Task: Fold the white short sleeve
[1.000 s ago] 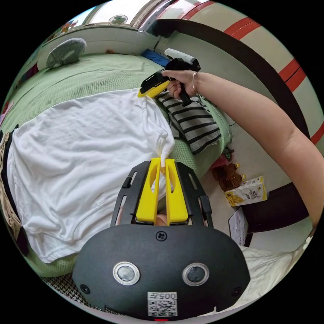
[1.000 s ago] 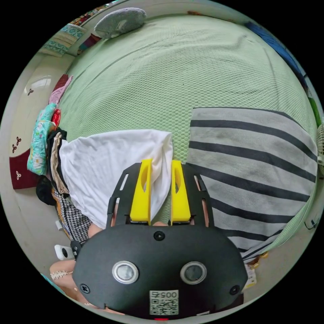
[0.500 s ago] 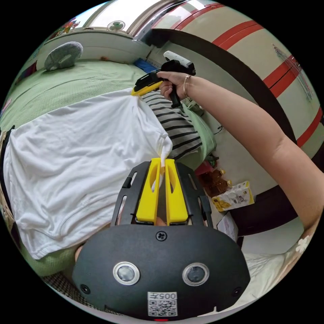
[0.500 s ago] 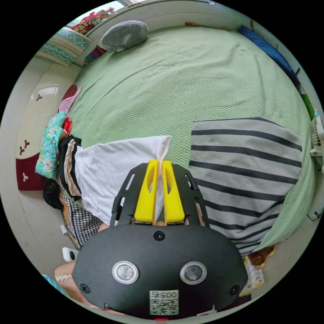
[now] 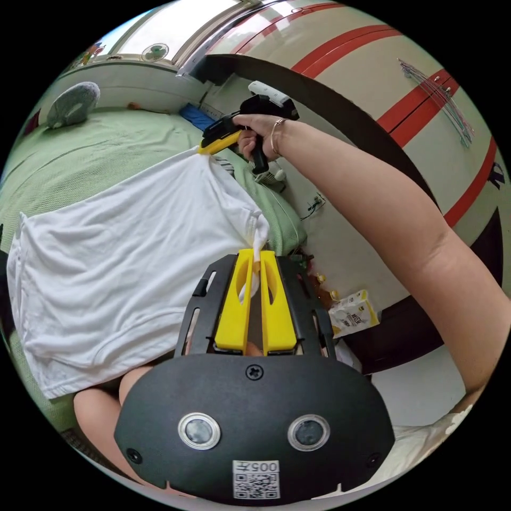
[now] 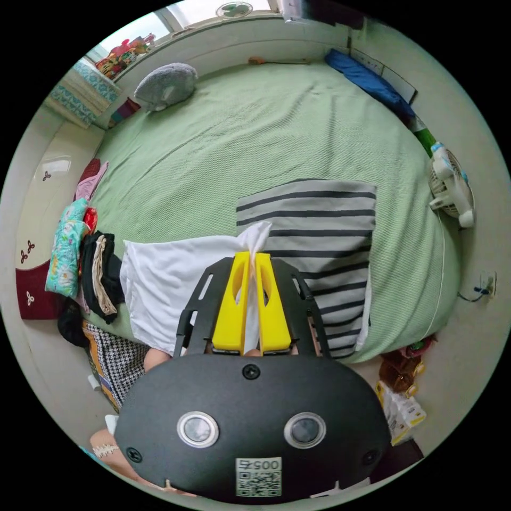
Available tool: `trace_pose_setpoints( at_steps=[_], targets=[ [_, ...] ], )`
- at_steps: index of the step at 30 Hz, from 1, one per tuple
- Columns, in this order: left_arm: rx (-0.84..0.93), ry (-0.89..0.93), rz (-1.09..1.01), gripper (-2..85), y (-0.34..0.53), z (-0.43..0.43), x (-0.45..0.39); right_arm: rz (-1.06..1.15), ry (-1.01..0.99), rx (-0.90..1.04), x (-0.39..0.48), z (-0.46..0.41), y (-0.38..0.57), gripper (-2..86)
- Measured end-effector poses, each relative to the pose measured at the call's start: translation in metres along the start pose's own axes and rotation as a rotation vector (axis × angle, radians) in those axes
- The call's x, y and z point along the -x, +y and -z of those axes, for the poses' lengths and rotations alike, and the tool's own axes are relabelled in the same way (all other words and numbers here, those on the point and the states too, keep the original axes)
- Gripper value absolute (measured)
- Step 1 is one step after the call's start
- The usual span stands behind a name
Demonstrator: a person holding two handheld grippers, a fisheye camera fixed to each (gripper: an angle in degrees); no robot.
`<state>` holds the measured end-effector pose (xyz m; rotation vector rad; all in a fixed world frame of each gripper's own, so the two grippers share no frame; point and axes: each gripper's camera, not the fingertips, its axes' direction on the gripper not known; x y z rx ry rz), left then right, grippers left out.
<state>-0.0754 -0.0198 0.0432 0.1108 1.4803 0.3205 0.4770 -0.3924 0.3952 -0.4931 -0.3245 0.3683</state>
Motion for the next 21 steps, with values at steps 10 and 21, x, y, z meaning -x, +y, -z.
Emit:
trace_pose_setpoints(
  at_steps=[10, 21],
  targets=[
    [-0.04, -0.205, 0.049, 2.1, 0.036, 0.102, 0.053, 0.167, 0.069, -0.002, 0.159, 0.004, 0.016, -1.3],
    [-0.034, -0.387, 0.239, 2.5, 0.082, 0.193, 0.119, 0.378, 0.069, 0.075, 0.369, -0.051, 0.04, -1.3]
  ],
)
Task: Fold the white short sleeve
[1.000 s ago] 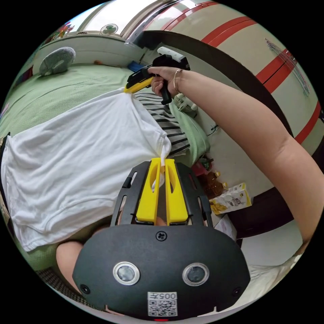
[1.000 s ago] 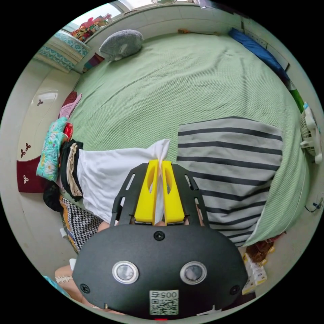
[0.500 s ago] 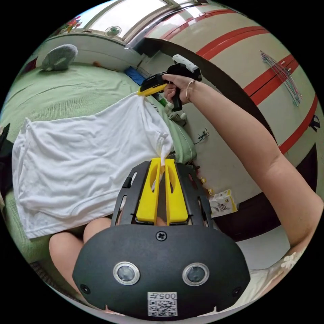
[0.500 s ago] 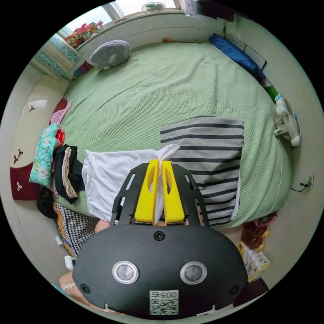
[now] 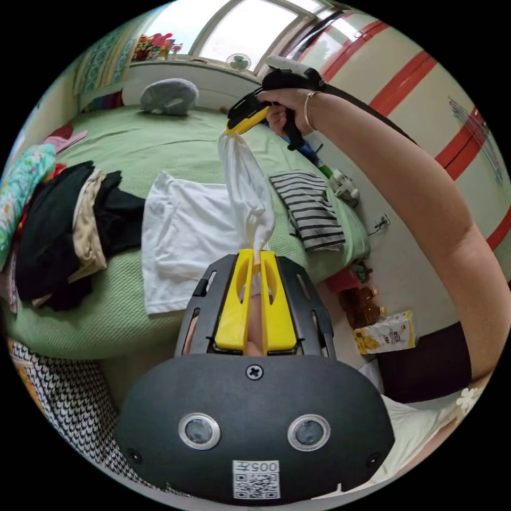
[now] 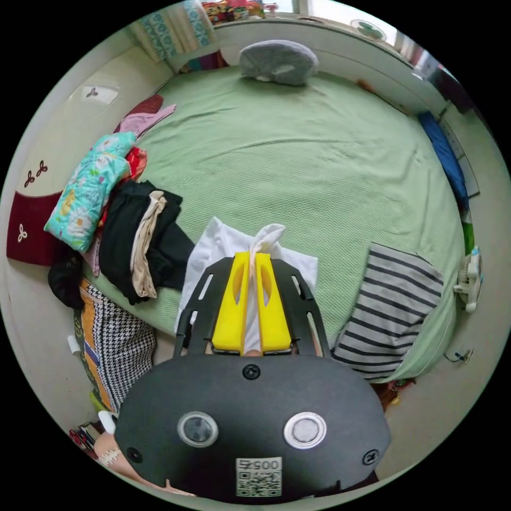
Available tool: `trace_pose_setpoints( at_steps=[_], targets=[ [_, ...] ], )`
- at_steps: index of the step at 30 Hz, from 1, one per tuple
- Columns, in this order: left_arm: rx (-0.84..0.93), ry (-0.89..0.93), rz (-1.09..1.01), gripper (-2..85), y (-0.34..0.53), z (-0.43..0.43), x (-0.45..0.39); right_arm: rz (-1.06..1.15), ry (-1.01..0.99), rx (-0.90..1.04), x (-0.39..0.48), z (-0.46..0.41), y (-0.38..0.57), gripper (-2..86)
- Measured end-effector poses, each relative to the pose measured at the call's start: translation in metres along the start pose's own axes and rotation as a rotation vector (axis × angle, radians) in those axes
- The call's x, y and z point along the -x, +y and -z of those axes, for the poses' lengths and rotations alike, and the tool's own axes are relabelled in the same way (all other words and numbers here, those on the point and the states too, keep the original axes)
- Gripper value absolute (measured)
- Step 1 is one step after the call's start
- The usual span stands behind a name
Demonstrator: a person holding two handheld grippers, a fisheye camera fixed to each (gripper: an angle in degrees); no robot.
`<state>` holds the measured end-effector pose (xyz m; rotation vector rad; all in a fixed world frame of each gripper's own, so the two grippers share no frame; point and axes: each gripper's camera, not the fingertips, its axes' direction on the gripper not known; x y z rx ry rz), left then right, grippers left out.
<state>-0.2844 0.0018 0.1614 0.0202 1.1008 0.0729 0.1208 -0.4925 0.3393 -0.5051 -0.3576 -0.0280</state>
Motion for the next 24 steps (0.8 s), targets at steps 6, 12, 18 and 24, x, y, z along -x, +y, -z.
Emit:
trace_pose_setpoints(
  at_steps=[6, 12, 18, 24],
  targets=[
    [0.034, -0.156, 0.216, 2.7, 0.017, -0.009, 0.072, 0.002, 0.001, 0.063, 0.081, -0.078, -0.021, -1.0],
    [0.165, -0.237, 0.301, 4.8, 0.036, -0.043, 0.114, 0.061, -0.107, -0.015, 0.134, -0.106, -0.012, 10.7],
    [0.083, -0.309, 0.349, 6.3, 0.046, -0.02, 0.123, 0.287, -0.355, -0.245, 0.144, -0.033, 0.051, 11.0],
    [-0.024, -0.169, 0.176, 1.0, 0.013, -0.036, 0.098, 0.247, -0.175, -0.329, 0.106, -0.03, 0.177, 3.3]
  ],
)
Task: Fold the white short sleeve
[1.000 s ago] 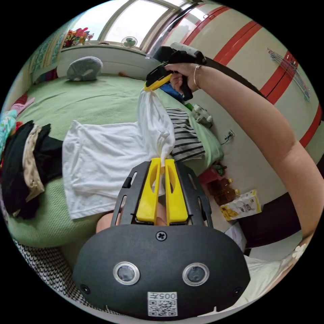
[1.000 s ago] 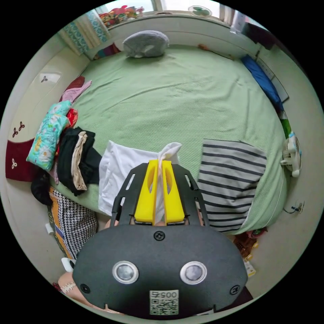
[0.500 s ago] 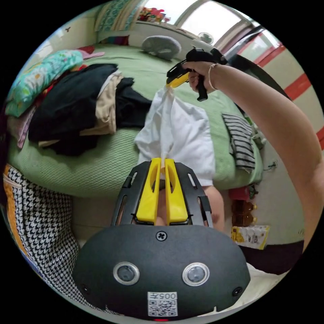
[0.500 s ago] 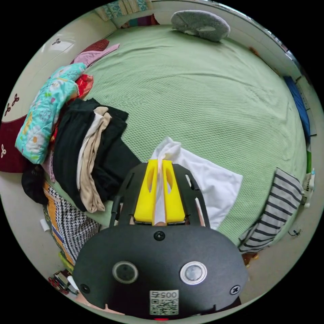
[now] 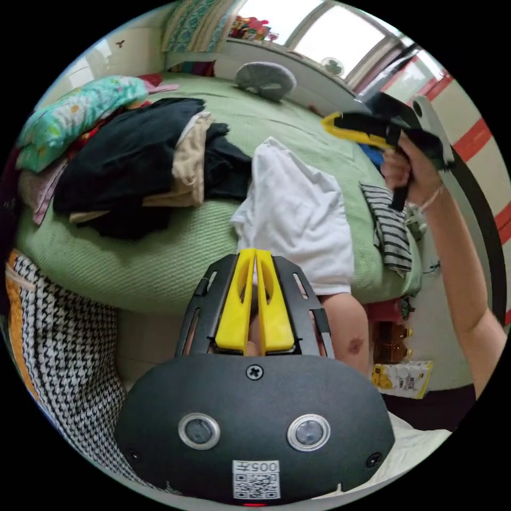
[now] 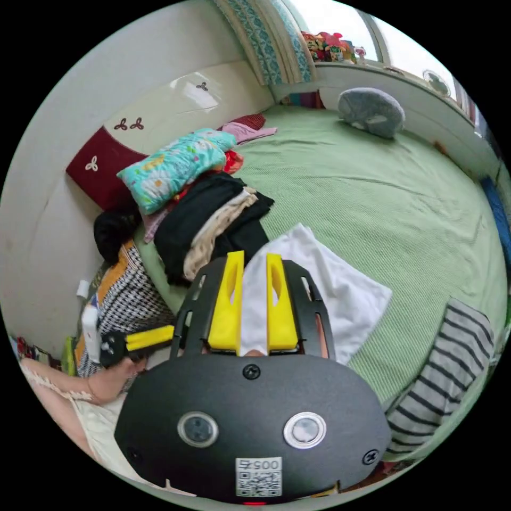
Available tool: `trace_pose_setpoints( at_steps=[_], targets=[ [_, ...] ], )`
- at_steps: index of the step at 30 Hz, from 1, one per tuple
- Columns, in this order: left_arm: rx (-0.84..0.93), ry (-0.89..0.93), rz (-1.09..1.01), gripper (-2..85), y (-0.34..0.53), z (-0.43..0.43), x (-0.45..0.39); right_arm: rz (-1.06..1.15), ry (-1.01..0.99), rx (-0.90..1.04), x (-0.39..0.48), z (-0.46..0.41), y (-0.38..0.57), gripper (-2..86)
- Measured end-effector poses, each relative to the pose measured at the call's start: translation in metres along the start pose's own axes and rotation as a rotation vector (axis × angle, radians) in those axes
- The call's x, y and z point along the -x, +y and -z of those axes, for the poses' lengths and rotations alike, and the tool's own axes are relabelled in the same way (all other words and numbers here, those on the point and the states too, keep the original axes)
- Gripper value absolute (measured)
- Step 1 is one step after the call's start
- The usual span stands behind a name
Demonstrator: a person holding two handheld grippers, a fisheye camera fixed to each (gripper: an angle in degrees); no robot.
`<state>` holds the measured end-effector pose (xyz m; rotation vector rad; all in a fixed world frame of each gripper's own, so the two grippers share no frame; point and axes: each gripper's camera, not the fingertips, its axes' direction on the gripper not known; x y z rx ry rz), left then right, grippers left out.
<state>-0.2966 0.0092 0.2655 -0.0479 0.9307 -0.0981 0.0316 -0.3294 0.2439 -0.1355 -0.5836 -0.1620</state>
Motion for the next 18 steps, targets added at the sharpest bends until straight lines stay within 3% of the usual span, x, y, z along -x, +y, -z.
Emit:
trace_pose_setpoints(
  at_steps=[2, 5, 7, 12, 18],
  targets=[
    [-0.025, 0.016, -0.019, 0.4, -0.007, -0.014, -0.008, -0.062, 0.107, 0.042, 0.001, -0.005, 0.039, 0.1],
    [0.088, -0.079, -0.035, 0.0, -0.022, -0.044, -0.017, -0.159, 0.211, 0.151, 0.007, -0.025, 0.091, -0.8],
    [0.186, -0.133, -0.042, -0.1, -0.026, -0.065, -0.018, -0.155, 0.265, 0.193, 0.019, -0.037, 0.119, -1.0],
    [0.222, -0.187, -0.049, -0.2, -0.022, -0.074, -0.012, -0.099, 0.385, 0.251, 0.034, -0.051, 0.16, -1.2],
    [0.15, -0.229, -0.061, -0.1, -0.037, -0.035, -0.014, -0.12, 0.262, 0.191, 0.023, -0.016, 0.178, -1.1]
  ],
)
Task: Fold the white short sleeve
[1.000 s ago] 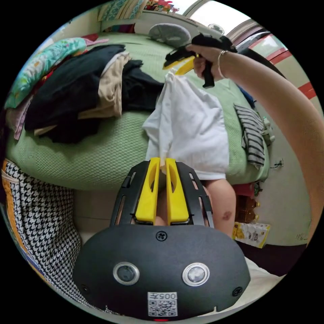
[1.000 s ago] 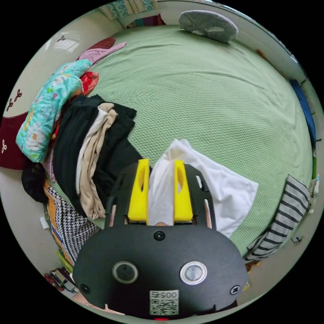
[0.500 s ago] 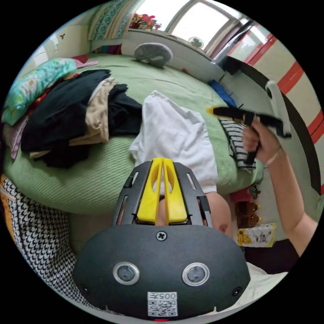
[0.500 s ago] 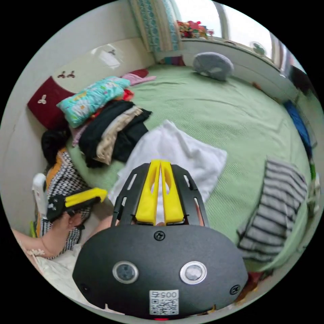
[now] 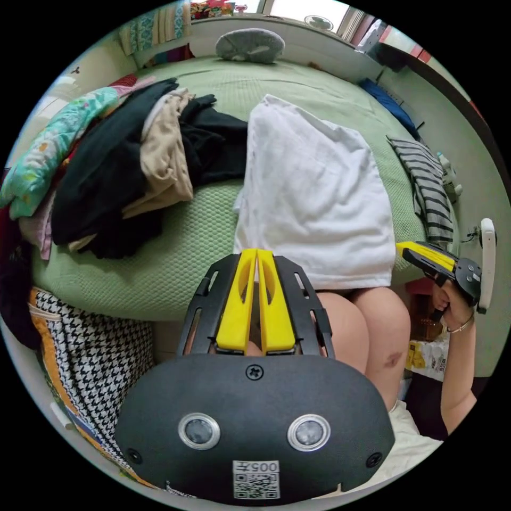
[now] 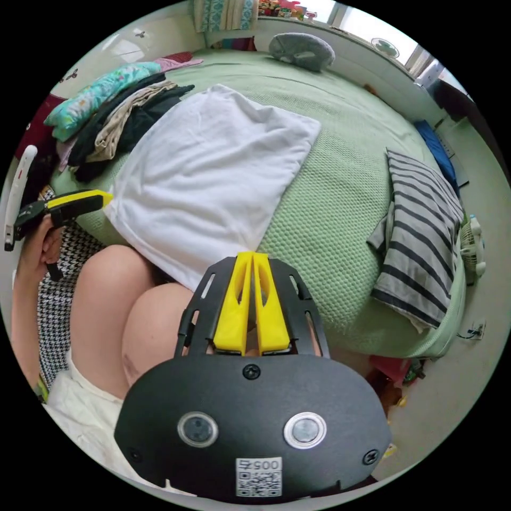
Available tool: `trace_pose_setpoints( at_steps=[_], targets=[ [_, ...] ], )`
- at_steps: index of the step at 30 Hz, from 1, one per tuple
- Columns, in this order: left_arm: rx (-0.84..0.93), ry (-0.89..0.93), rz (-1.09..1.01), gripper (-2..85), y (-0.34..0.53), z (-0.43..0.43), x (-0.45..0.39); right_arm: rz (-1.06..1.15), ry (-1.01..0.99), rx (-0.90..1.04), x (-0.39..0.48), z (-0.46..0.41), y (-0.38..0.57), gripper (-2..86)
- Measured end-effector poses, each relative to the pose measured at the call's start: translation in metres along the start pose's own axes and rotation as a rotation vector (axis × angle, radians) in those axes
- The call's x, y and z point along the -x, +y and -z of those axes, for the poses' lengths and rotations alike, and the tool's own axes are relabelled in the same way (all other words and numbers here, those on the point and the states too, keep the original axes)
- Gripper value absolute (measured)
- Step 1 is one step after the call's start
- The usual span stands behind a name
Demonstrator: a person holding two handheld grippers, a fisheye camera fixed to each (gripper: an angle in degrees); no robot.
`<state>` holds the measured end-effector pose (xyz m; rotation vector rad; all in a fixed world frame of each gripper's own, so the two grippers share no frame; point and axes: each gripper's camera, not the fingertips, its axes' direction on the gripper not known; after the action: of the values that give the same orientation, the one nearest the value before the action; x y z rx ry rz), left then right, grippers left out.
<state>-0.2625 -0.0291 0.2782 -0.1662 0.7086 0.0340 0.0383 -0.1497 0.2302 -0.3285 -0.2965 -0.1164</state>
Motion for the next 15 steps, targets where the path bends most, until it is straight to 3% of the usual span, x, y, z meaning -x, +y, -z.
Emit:
trace_pose_setpoints(
  at_steps=[4, 7, 11, 15],
  targets=[
    [-0.164, 0.017, -0.027, 0.1, -0.056, 0.023, -0.008, -0.013, 0.015, -0.194, -0.019, 0.031, -0.028, -0.2],
    [-0.265, 0.011, -0.016, 0.6, -0.111, 0.018, -0.019, 0.001, 0.065, -0.214, -0.03, 0.023, -0.072, 3.2],
    [-0.109, 0.087, -0.033, 2.9, -0.181, -0.025, -0.029, 0.037, 0.082, -0.145, -0.041, -0.006, -0.123, 4.6],
    [-0.042, -0.041, -0.124, 6.3, -0.227, -0.063, -0.044, 0.147, 0.138, -0.019, -0.043, -0.049, -0.158, 6.5]
  ],
)
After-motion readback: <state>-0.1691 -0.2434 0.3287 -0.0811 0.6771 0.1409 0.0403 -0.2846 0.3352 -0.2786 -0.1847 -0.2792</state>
